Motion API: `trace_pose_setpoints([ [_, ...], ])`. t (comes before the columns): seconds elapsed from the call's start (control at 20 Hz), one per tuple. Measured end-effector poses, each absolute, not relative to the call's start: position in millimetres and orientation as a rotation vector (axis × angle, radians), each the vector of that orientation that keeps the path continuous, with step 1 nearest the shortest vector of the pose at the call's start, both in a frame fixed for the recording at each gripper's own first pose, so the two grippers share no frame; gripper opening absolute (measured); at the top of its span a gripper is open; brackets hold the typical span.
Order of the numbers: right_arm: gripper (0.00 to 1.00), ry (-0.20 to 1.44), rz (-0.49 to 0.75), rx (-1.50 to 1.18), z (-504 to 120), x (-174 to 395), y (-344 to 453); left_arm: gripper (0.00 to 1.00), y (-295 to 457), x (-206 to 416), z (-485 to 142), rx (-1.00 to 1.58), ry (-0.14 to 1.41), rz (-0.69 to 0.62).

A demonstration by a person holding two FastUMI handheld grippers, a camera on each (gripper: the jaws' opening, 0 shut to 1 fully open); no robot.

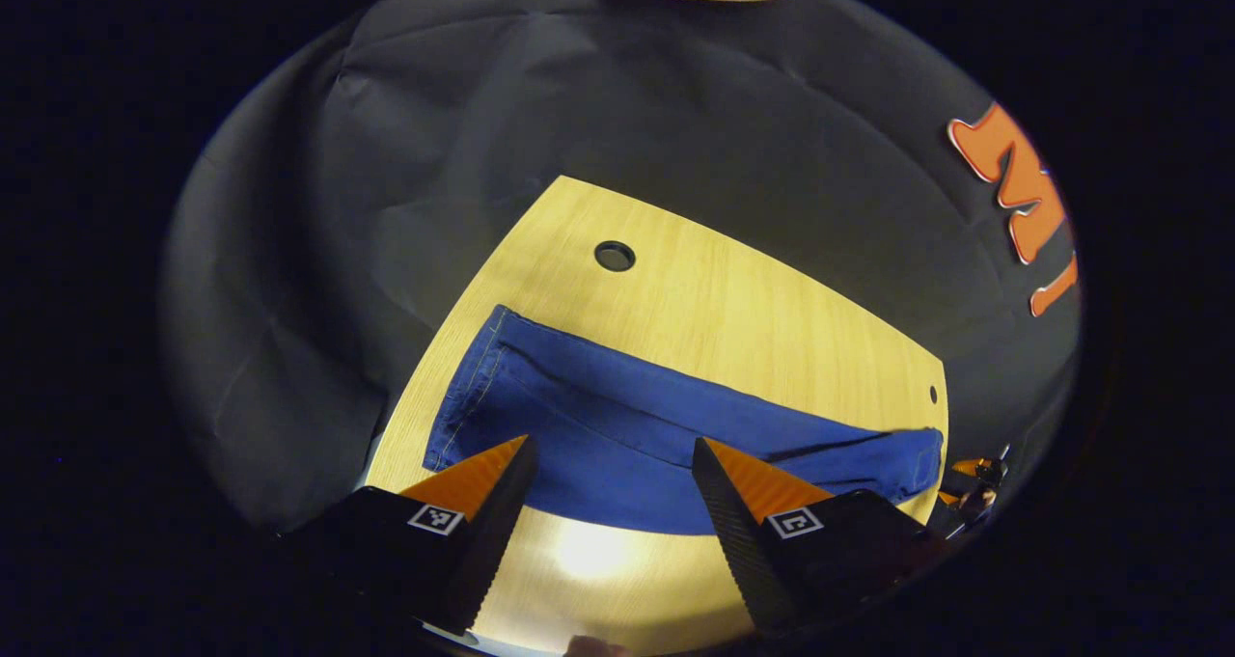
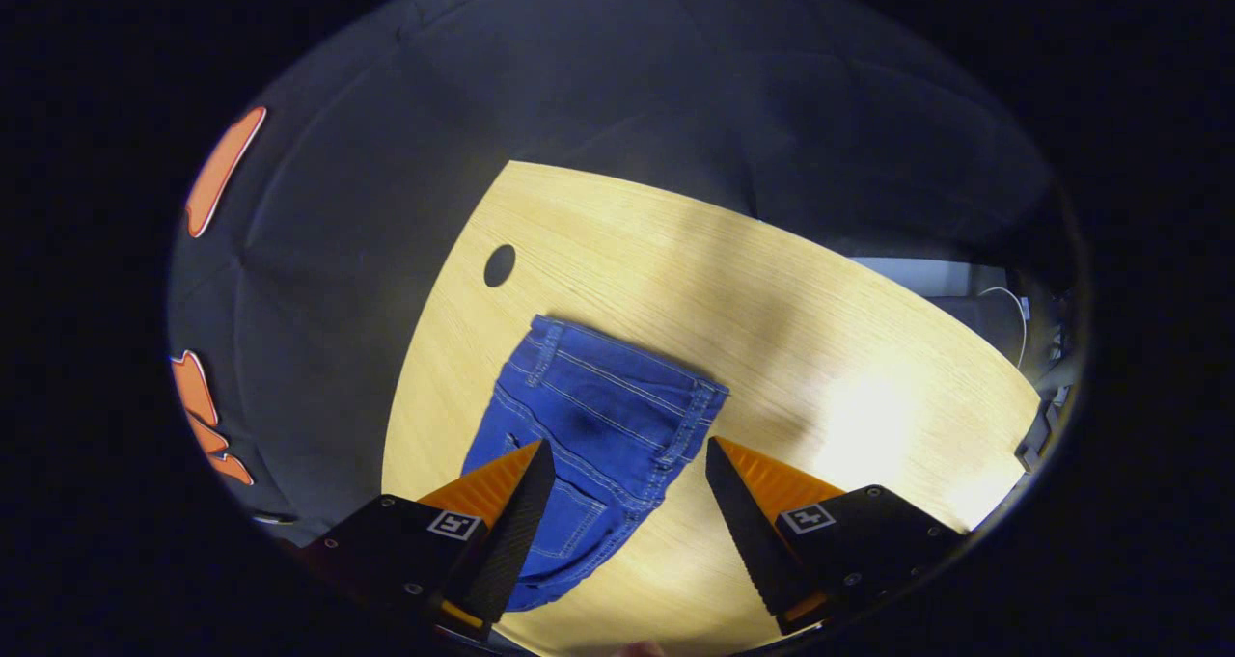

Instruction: Grasp the waist and the cuffs of the jeans and fold them to make the two legs overlap; first hold the waist and fold one-third of the jeans toward the cuffs, then hold the cuffs and fold the remaining one-third in the same direction to finish folding.

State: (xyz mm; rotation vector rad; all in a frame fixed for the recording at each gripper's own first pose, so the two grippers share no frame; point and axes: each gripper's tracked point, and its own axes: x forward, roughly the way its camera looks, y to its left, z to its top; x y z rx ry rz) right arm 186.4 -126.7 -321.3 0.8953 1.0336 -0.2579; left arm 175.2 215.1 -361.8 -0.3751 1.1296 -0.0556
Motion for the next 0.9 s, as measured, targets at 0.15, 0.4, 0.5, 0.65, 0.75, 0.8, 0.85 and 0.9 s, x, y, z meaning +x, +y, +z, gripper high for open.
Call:
trace_pose_setpoints([
  [0.15, 0.97, 1.073, -0.259, 0.884, -336, 185, -123, 1.00, 213, 169, -366, -0.352, 1.153, -0.093],
  [0.4, 0.96, 1.115, -0.261, 0.875, -358, 195, -112, 0.99, 233, 156, -375, -0.142, 1.183, -0.107],
  [0.5, 0.95, 1.096, -0.259, 0.881, -358, 203, -109, 0.99, 236, 155, -381, -0.115, 1.158, -0.096],
  [0.65, 0.85, 1.101, -0.286, 0.856, -364, 197, -116, 0.99, 231, 154, -380, -0.191, 1.133, -0.076],
  [0.75, 0.56, 1.066, -0.273, 0.844, -368, 199, -116, 0.99, 232, 154, -383, -0.228, 1.116, -0.067],
  [0.8, 0.42, 1.056, -0.262, 0.866, -367, 199, -112, 0.98, 232, 155, -382, -0.239, 1.113, -0.062],
  [0.85, 0.36, 1.034, -0.273, 0.881, -365, 201, -112, 0.98, 233, 154, -384, -0.240, 1.109, -0.060],
  [0.9, 0.28, 1.012, -0.286, 0.909, -363, 203, -111, 0.99, 234, 156, -382, -0.231, 1.104, -0.048],
])
